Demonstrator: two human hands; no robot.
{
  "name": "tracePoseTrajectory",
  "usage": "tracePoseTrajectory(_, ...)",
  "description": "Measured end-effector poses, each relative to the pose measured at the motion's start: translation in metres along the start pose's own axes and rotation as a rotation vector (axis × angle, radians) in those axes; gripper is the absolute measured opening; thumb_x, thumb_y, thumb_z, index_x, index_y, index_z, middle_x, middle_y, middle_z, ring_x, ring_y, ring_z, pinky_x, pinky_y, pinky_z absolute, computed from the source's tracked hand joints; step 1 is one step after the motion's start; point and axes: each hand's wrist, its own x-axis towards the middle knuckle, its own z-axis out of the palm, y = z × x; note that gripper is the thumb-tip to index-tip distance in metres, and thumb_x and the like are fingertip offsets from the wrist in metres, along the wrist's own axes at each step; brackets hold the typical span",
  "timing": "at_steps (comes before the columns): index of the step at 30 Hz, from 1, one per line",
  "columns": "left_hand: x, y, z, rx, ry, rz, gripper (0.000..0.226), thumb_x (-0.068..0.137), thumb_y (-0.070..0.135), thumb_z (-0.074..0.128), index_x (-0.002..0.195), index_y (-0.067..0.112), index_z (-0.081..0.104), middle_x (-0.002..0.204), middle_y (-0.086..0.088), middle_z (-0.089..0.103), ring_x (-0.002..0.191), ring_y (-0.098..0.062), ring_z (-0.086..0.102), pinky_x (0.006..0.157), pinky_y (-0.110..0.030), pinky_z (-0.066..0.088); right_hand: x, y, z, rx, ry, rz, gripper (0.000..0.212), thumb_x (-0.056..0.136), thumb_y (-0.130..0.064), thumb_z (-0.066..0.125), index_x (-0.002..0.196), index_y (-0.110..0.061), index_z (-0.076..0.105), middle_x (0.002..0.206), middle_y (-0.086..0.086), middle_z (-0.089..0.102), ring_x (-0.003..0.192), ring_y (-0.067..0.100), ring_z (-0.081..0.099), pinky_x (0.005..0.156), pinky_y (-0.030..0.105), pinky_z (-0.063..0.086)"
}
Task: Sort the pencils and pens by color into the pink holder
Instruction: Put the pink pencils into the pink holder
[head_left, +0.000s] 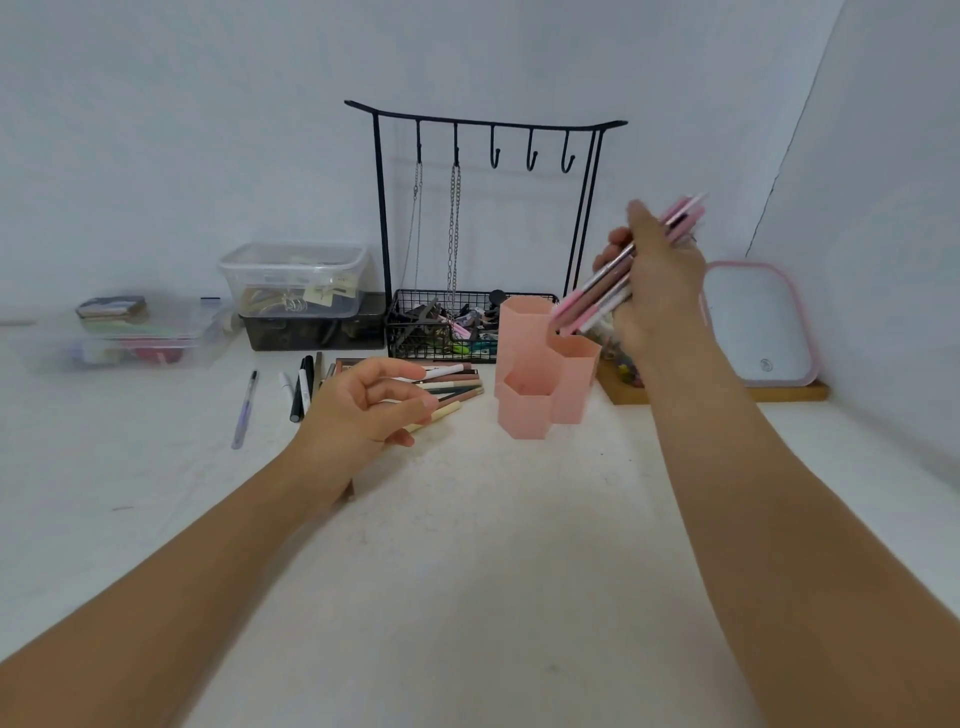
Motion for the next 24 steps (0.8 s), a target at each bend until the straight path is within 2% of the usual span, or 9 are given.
tracePoseTrajectory(3,0.001,-0.001,-0.001,0.006,0.0,0.002,0.035,0.076,0.014,0.081,0.109,0.015,0.071,0.085,-0.006,0.077,0.082,-0.023,0.072,0.065,-0.031,0.055,0.009,0.014,-0.004,0.005,0.199,-0.121,0.016,0.093,-0.014,0.069,0.081,-0.01,0.058,0.065,0.006,0.064,0.055,0.02,0.06,0.064,0.035,0.057)
tracePoseTrajectory(10,0.003,-0.004,0.001,0.018,-0.001,0.006,0.028,0.083,0.006,0.078,0.11,0.01,0.07,0.08,-0.005,0.075,0.077,-0.021,0.072,0.058,-0.025,0.054,0.013,0.036,-0.018,-0.248,0.205,-0.072,0.016,0.09,-0.017,0.07,0.08,-0.009,0.06,0.063,0.004,0.064,0.058,0.021,0.063,0.067,0.04,0.06)
tracePoseTrajectory(12,0.003,-0.004,0.0,0.019,-0.001,0.009,0.028,0.083,0.006,0.078,0.11,0.01,0.071,0.079,-0.004,0.074,0.076,-0.02,0.071,0.058,-0.025,0.054,0.013,0.041,-0.018,-0.36,0.145,-0.051,0.016,0.089,-0.018,0.071,0.081,-0.008,0.062,0.062,0.005,0.065,0.058,0.022,0.064,0.066,0.039,0.059)
tracePoseTrajectory(15,0.002,-0.003,0.0,0.03,-0.003,0.011,0.028,0.083,0.007,0.078,0.11,0.011,0.071,0.08,-0.004,0.075,0.077,-0.02,0.071,0.06,-0.027,0.054,0.01,0.048,-0.018,-0.568,0.061,-0.021,0.016,0.087,-0.024,0.073,0.079,-0.013,0.065,0.073,0.006,0.069,0.063,0.019,0.064,0.07,0.037,0.057)
tracePoseTrajectory(19,0.003,-0.003,0.0,0.026,0.005,0.014,0.027,0.083,0.007,0.079,0.108,0.012,0.071,0.079,-0.004,0.074,0.075,-0.02,0.071,0.061,-0.029,0.054,0.011,0.057,-0.026,-0.667,-0.057,0.12,0.018,0.085,-0.031,0.075,0.087,-0.013,0.07,0.084,0.008,0.075,0.073,0.023,0.069,0.072,0.038,0.057)
tracePoseTrajectory(22,0.003,-0.003,0.0,0.027,0.006,0.014,0.027,0.083,0.006,0.078,0.108,0.012,0.071,0.078,-0.003,0.074,0.075,-0.02,0.071,0.061,-0.029,0.054,0.014,0.061,-0.039,-0.605,-0.19,0.235,0.046,0.081,-0.043,0.079,0.111,-0.009,0.072,0.105,0.012,0.077,0.091,0.028,0.074,0.083,0.045,0.059)
tracePoseTrajectory(24,0.003,-0.003,0.0,0.033,0.009,0.012,0.027,0.083,0.007,0.079,0.109,0.012,0.071,0.08,-0.003,0.075,0.076,-0.02,0.071,0.064,-0.032,0.054,0.017,0.06,-0.053,-0.613,-0.357,0.296,0.064,0.072,-0.049,0.084,0.124,-0.014,0.068,0.116,0.01,0.074,0.108,0.031,0.07,0.092,0.05,0.056)
